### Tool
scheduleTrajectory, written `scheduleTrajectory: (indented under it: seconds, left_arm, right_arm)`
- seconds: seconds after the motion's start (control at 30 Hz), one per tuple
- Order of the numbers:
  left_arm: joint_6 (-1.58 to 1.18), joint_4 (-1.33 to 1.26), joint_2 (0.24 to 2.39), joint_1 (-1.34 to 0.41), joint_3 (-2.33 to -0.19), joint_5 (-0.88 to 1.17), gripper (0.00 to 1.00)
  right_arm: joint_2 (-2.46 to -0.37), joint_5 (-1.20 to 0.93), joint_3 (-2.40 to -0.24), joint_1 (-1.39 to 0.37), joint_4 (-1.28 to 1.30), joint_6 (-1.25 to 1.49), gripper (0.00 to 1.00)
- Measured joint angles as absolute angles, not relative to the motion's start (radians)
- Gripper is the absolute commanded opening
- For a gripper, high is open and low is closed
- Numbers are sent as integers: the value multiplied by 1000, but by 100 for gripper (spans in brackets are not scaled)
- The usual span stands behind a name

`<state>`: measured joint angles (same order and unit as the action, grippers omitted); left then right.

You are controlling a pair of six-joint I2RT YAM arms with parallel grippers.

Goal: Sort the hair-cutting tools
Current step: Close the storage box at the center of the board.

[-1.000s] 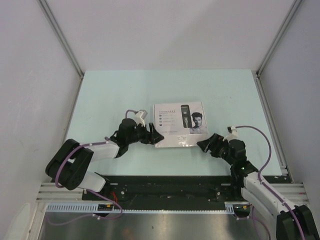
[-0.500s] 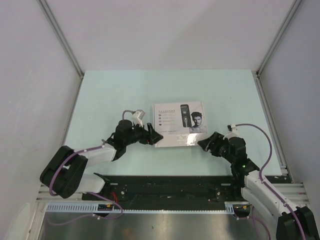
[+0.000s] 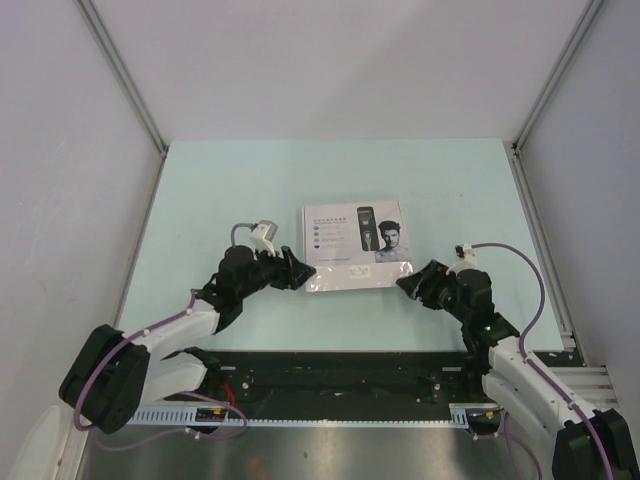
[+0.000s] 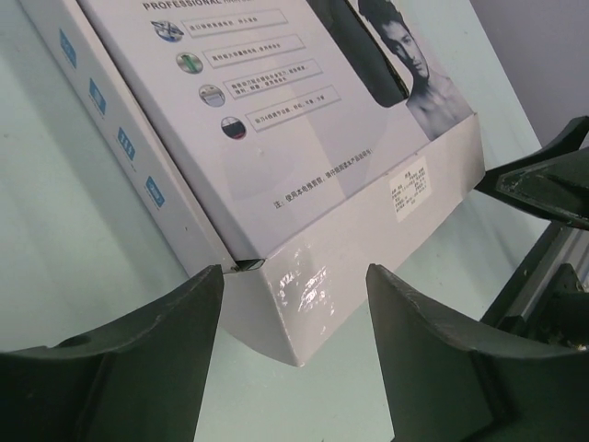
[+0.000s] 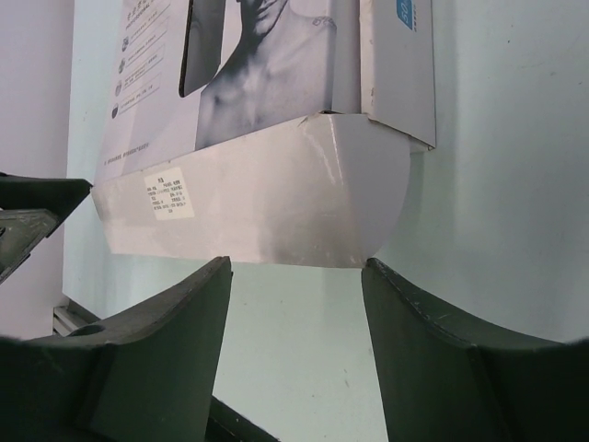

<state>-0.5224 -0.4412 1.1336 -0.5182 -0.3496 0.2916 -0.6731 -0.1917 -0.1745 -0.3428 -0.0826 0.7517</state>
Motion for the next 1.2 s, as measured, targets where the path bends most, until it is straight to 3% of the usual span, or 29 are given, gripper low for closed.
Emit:
scheduleTrajectory:
  seconds: [0.43,0.7,0.93,1.2]
  left_arm:
    - [-493,-299,1071,-567,-339,204,73]
    - [-489,-288,1114,-610,-340,210,56]
    - [-489,-288,1112,-615,-340,208,50]
    - [-489,-286,1112,-620,-340,202,49]
  right_arm:
    - [-694,-192,-180,-343,-86,770,54]
    - [-698,-192,-205,-343,-87,779,51]
    - [-709,-192,-207,-343,-87,783,50]
    - [-709,-192,-208,-343,-86,783,50]
